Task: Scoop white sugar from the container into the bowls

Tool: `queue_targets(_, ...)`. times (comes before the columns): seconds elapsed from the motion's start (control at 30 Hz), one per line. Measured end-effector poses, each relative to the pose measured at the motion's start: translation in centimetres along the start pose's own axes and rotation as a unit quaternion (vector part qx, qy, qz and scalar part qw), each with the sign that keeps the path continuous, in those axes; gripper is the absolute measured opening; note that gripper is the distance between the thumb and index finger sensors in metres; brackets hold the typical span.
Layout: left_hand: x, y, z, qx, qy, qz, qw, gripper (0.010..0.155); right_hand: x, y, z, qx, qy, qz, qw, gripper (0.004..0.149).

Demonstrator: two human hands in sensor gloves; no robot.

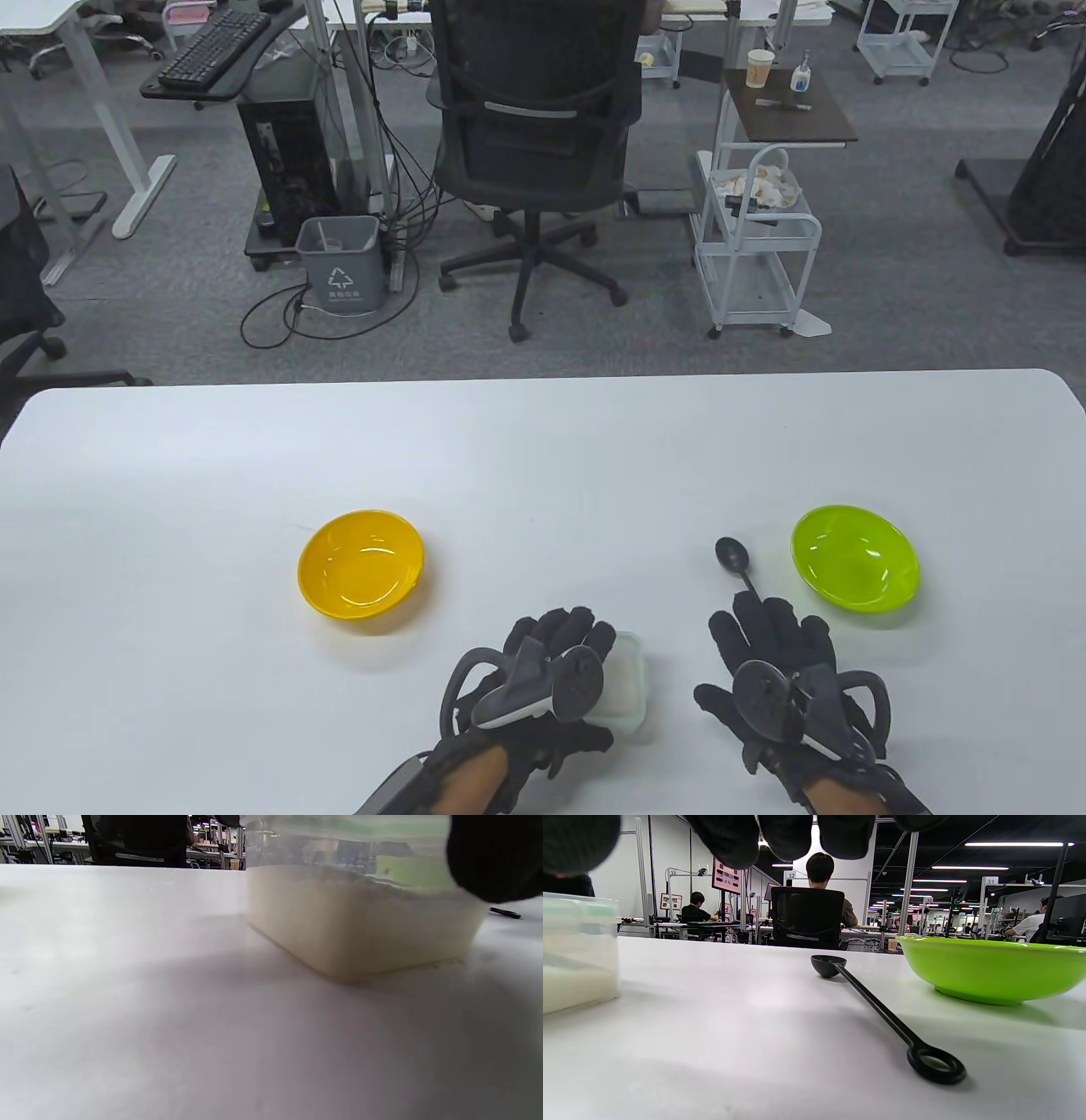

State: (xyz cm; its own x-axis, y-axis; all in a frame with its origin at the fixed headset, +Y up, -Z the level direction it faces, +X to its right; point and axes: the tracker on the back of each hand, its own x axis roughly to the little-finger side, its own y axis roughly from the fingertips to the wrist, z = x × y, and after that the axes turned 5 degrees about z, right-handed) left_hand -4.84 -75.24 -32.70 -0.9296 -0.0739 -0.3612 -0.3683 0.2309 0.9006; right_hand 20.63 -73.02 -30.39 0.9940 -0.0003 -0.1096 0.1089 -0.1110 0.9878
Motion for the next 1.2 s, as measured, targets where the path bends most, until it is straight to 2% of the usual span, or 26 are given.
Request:
queue_targets(0.2, 0.2, 0.0, 0.1, 0.025, 0.014, -0.004, 1.000, 0.108, -0.1, 0.0, 0.1, -0.002, -0.002, 0.001, 1.000, 0.078)
queue_targets(0.4, 0.9, 0.4, 0.8, 0.038, 0.066, -0.016, 0.997, 0.109, -0.7, -0.1, -0.2, -0.003, -0.014, -0.003, 1.000, 0.078)
queue_targets(0.57, 2.7, 1.0, 2.3, 0.013, 0.142, 0.014, 0.990, 0.107, -1.7, -0.5, -1.0, -0.010, -0.113, 0.006, 0.994, 0.076)
queue_targets(0.67, 4.2, 1.3, 2.7, 0.007, 0.199, 0.048, 0.979, 0.103, -2.5, -0.9, -1.0, -0.042, -0.162, 0.015, 0.986, 0.075)
queue_targets(0.77, 5.6, 1.3, 1.9, 0.020, 0.264, 0.083, 0.961, 0.100, -3.3, -1.6, -0.6, -0.099, -0.223, 0.025, 0.969, 0.074)
queue_targets(0.8, 6.0, 1.2, 1.4, 0.031, 0.286, 0.101, 0.953, 0.096, -3.7, -2.0, -0.1, -0.125, -0.262, 0.041, 0.956, 0.074)
queue_targets(0.83, 6.1, 1.2, 1.1, 0.039, 0.293, 0.104, 0.949, 0.094, -3.9, -2.2, 0.1, -0.133, -0.274, 0.049, 0.951, 0.074)
queue_targets(0.87, 6.3, 1.1, 0.6, 0.050, 0.303, 0.106, 0.946, 0.091, -4.3, -2.5, 0.6, -0.165, -0.300, 0.066, 0.937, 0.074)
queue_targets(0.97, 6.1, 0.9, -0.2, 0.063, 0.302, 0.124, 0.943, 0.081, -5.0, -3.0, 1.8, -0.221, -0.323, 0.094, 0.915, 0.073)
queue_targets(1.03, 5.8, 0.9, -0.5, 0.056, 0.284, 0.128, 0.949, 0.073, -5.3, -3.2, 2.4, -0.227, -0.329, 0.105, 0.911, 0.072)
queue_targets(1.1, 5.6, 0.9, -0.5, 0.039, 0.266, 0.133, 0.954, 0.070, -5.3, -3.1, 3.2, -0.230, -0.323, 0.119, 0.910, 0.064)
queue_targets(1.17, 5.7, 1.0, -0.5, 0.042, 0.274, 0.143, 0.950, 0.067, -5.0, -3.1, 3.5, -0.246, -0.349, 0.120, 0.896, 0.062)
queue_targets(1.2, 5.9, 0.9, -0.7, 0.047, 0.284, 0.146, 0.947, 0.066, -4.9, -3.1, 3.5, -0.244, -0.369, 0.142, 0.886, 0.061)
